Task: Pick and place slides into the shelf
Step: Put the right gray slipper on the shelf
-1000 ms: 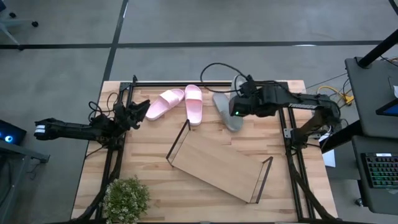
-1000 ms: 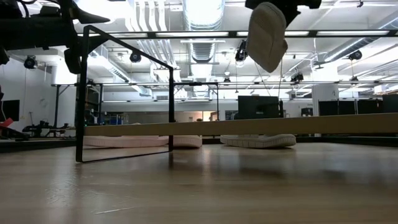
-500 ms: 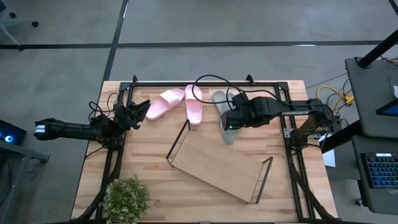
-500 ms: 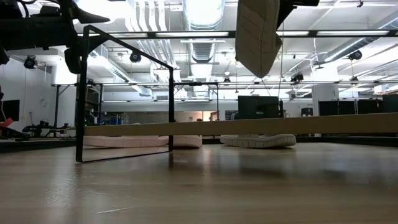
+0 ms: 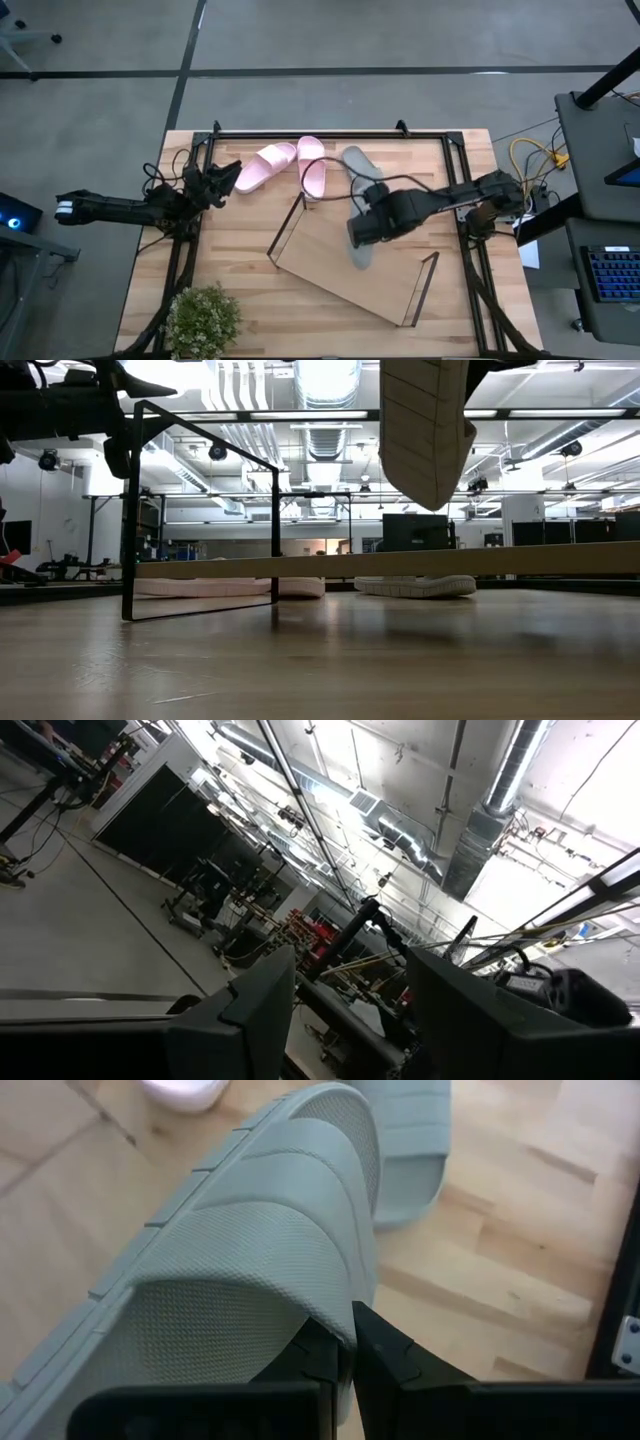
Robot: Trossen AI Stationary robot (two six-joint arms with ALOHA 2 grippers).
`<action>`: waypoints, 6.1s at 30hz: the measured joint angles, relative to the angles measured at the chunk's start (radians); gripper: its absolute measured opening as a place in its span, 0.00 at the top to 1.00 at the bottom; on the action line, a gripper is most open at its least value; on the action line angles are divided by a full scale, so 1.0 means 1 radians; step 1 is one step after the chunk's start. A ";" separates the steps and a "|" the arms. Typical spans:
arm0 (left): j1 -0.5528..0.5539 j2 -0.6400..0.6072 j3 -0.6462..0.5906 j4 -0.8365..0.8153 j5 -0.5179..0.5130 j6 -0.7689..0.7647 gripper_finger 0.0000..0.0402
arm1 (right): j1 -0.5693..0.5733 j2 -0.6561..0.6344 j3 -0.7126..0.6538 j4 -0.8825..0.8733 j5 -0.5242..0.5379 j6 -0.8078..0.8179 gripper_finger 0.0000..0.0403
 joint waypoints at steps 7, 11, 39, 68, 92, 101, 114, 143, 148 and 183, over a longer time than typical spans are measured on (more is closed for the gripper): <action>0.000 0.001 0.000 -0.002 0.048 0.000 0.55 | 0.051 0.027 0.000 -0.003 -0.046 0.033 0.98; 0.000 0.008 0.000 -0.003 0.219 -0.002 0.55 | 0.069 0.029 0.000 -0.001 -0.005 0.034 0.98; 0.000 0.534 0.653 -0.534 0.815 -0.106 0.55 | 0.068 0.004 0.000 0.006 0.543 0.071 0.98; -0.013 0.679 0.721 -0.529 0.526 -0.440 0.56 | -0.060 0.009 -0.001 0.087 0.728 -0.013 0.98; -0.015 0.820 0.996 -0.886 0.389 -0.337 0.56 | -0.139 0.009 -0.001 0.235 0.830 -0.167 0.98; -0.020 0.805 0.993 -0.883 0.374 -0.254 0.56 | -0.161 0.009 -0.001 0.279 0.855 -0.137 0.98; -0.098 0.784 0.986 -0.826 0.194 0.293 0.56 | -0.212 0.008 -0.001 0.281 0.855 0.050 0.98; -0.237 0.970 0.987 -0.540 -0.421 0.662 0.56 | -0.293 0.013 -0.001 0.513 0.986 -0.027 0.98; -0.236 0.993 0.985 -0.506 -0.419 0.700 0.56 | -0.290 0.013 -0.001 0.524 0.994 -0.028 0.98; -0.238 1.120 0.999 -0.278 -0.518 0.875 0.56 | -0.272 0.005 -0.001 0.897 0.804 -0.620 0.98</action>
